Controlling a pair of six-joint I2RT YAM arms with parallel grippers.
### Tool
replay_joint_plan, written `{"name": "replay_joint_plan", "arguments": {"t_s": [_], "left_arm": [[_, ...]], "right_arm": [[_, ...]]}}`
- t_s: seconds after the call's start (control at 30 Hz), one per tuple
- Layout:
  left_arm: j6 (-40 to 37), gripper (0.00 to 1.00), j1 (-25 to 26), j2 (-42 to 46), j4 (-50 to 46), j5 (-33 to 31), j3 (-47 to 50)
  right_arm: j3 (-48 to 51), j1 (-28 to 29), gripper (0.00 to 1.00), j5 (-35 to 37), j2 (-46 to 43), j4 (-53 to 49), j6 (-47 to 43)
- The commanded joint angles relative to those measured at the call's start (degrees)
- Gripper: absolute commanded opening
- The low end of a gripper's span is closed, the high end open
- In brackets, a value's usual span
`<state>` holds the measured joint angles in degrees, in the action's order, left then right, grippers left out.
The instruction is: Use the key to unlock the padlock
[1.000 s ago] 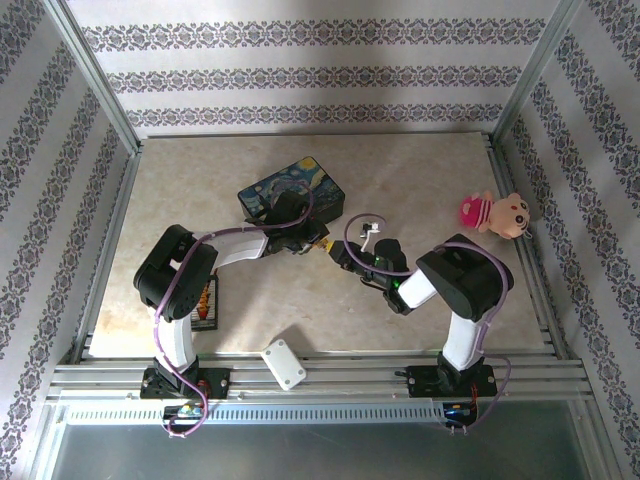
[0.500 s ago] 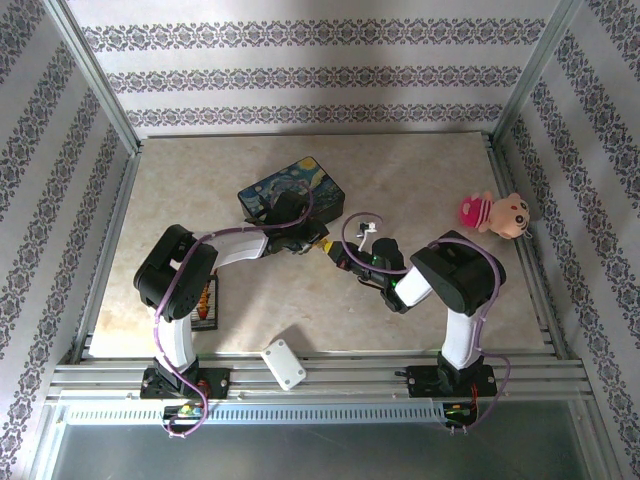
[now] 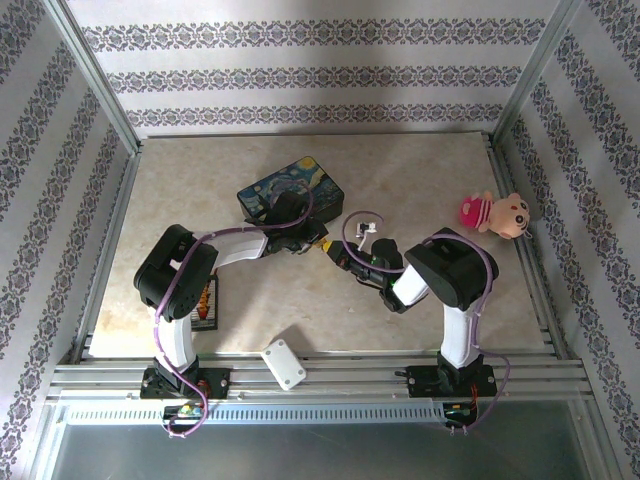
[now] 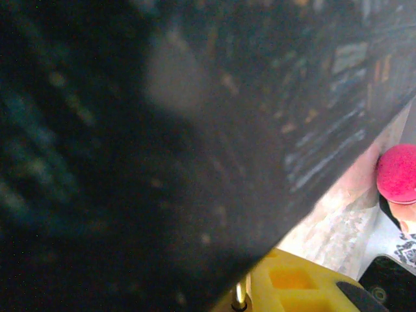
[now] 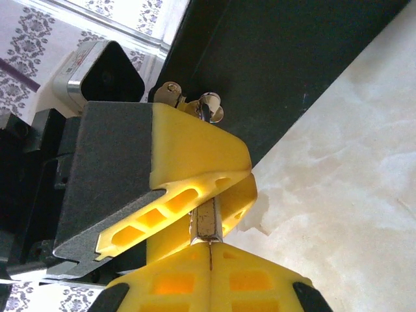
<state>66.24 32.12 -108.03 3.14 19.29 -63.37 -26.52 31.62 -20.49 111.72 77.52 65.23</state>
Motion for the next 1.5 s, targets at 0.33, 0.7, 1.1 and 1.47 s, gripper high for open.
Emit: {"name": "replay_joint_plan", "arguments": {"t_s": [0.33,0.7,1.1,1.47], "left_arm": [[3.20,0.00,1.81,-0.12,1.63,9.62,1.60],[3.54,0.00,1.81,-0.14,2.74,9.75,2.03],[4.40,0.00,1.81,0.26,5.12,9.89,3.25],[5.28,0.19,1.72,0.98,5.88,9.79,3.53]], "right_arm": [[-2.12,-0.72,0.00,1.13,5.83,1.94,26.61],[-2.68,-0.94,0.00,2.83,5.51,2.02,41.87],[-6.41,-0.55,0.00,1.86,6.95,2.03,56.02],[-5.26,-0.06,0.00,3.95,5.72,2.03,59.06]]}}
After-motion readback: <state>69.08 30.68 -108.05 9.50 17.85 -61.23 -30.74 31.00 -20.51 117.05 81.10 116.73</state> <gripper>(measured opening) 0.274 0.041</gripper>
